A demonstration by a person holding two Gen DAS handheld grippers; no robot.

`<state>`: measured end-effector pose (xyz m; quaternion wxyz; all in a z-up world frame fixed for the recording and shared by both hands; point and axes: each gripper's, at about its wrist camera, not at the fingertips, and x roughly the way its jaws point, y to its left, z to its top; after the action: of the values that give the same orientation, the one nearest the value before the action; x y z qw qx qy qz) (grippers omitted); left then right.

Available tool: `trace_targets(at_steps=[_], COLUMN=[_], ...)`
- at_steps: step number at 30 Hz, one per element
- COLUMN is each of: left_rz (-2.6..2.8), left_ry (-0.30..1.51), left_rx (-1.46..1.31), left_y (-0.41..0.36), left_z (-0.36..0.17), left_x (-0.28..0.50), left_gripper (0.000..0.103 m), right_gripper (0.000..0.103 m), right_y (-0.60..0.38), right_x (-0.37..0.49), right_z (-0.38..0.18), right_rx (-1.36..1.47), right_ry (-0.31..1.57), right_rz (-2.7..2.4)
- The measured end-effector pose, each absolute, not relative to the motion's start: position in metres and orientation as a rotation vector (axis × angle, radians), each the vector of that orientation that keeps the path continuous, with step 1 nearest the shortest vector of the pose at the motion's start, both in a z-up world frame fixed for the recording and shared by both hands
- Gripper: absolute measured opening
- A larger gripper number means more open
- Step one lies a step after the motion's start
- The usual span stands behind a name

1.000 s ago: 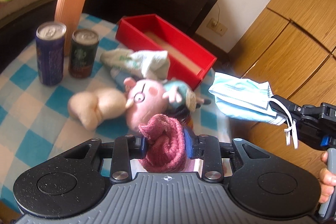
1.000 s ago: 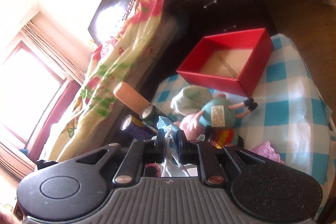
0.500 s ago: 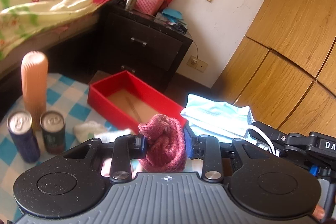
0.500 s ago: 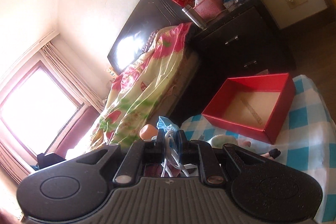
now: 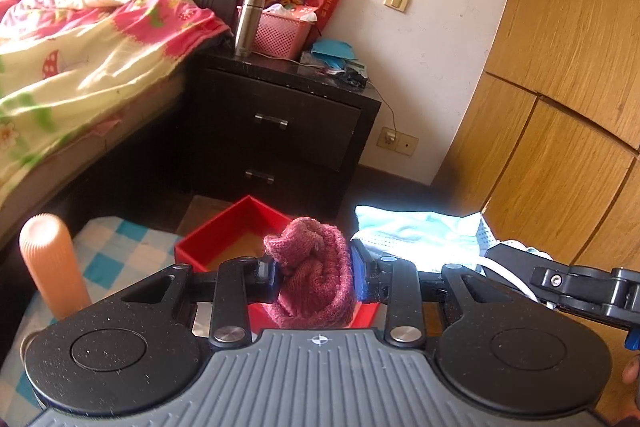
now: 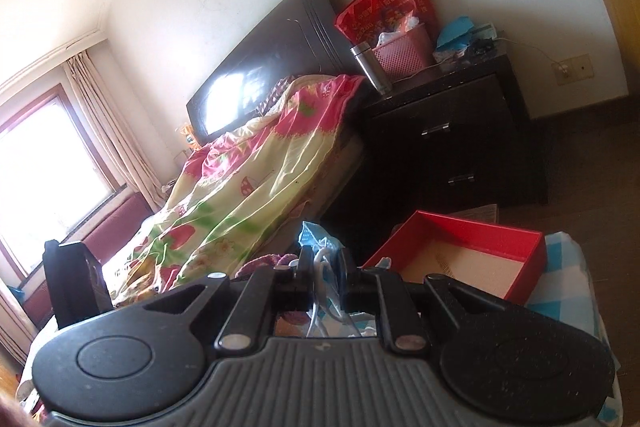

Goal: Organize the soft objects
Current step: 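Drop the pink ball into the red box with the left tool while the right tool releases the mask, then withdraw both open tools from the red box back over the table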

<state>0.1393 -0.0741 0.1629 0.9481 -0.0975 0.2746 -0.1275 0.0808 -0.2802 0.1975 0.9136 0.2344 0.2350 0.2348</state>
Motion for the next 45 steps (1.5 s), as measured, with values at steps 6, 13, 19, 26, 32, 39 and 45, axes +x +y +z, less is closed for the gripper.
trace_targets(at_steps=[6, 13, 19, 26, 32, 39, 45], left_rz=[-0.236, -0.185, -0.13, -0.076, -0.045, -0.068, -0.137], left_ry=[0.584, 0.703, 0.815, 0.888, 1.007, 1.145, 1.239], left_rx=[-0.137, -0.063, 0.008, 0.112, 0.221, 0.344, 0.258], left_y=[-0.093, -0.104, -0.109, -0.108, -0.106, -0.104, -0.098], left_z=[0.149, 0.099, 0.047, 0.011, -0.013, -0.022, -0.014], left_x=[0.179, 0.251, 0.308, 0.34, 0.354, 0.329, 0.292], left_gripper=[0.034, 0.034, 0.037, 0.06, 0.071, 0.077, 0.078], right_gripper=[0.0, 0.0, 0.0, 0.002, 0.004, 0.006, 0.007], right_y=[-0.275, -0.276, -0.266, -0.259, -0.258, -0.266, -0.279], right_x=[0.118, 0.176, 0.233, 0.253, 0.244, 0.237, 0.235], right_z=[0.19, 0.148, 0.093, 0.058, 0.041, 0.031, 0.028], right_rx=[0.422, 0.392, 0.374, 0.36, 0.339, 0.329, 0.353], right_ry=[0.508, 0.607, 0.76, 0.85, 0.909, 0.909, 0.896], right_rz=[0.451, 0.393, 0.359, 0.36, 0.372, 0.341, 0.29])
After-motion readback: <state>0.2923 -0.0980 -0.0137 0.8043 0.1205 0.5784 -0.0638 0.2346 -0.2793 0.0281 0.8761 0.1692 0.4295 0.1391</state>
